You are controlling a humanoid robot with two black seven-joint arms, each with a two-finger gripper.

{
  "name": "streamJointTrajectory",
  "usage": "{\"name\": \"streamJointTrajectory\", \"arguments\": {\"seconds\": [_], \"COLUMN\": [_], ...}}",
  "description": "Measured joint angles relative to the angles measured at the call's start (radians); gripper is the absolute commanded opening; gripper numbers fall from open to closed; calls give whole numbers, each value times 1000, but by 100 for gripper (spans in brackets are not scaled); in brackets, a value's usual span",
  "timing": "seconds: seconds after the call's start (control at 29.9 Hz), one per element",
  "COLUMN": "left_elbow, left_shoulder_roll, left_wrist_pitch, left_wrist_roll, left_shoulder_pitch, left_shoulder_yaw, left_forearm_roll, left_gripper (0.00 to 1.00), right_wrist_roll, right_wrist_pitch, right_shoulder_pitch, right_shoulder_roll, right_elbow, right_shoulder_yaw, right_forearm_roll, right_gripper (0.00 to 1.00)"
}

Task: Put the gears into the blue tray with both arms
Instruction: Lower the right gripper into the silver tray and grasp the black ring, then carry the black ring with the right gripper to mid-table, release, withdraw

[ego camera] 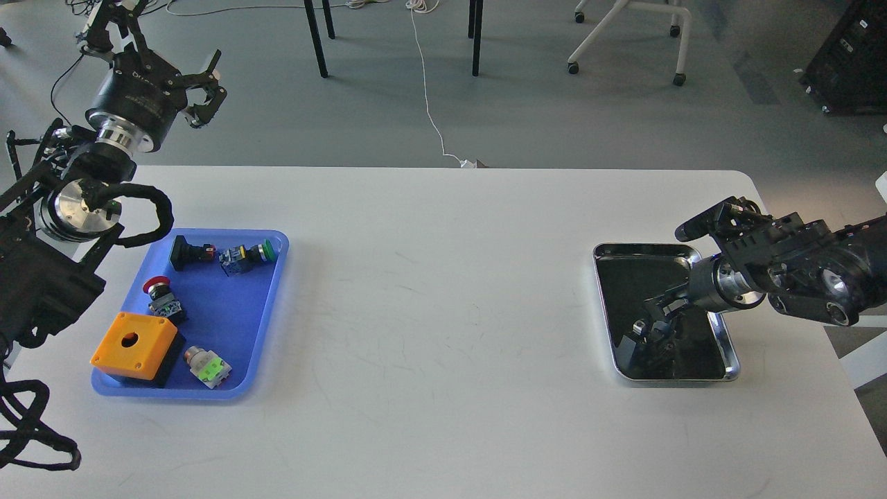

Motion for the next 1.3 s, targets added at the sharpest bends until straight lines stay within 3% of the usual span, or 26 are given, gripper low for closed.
{"name": "streamJointTrajectory", "arguments": {"seconds": [0.2,0.43,0.7,1.04,1.3], "left_elbow": [0,1,0,0,-8], "left_shoulder_roll": [3,16,17,21,69], "left_wrist_pitch": [0,0,-1,8,12], "left_wrist_roll": [0,0,0,3,10], "left_shoulder_pitch": [0,-2,-2,-4,-11], "left_shoulder_yaw": [-3,-3,-2,5,12], "left_forearm_roll": [0,-2,-2,4,9], "left_gripper": [98,98,98,98,98], "right_wrist_roll": [3,10,11,38,42], "right_wrist_pitch": [-2,-13,-15,-18,-32], "right_shoulder_pitch": [-3,31,186,173,22], "right_shoulder_roll": [1,-11,-4,229,370], "right_elbow": [-4,15,149,185,87], "right_shoulder_yaw": [0,1,83,207,311], "right_forearm_roll": [-1,-3,11,166,185], "right_gripper": [24,23,23,23,23]}}
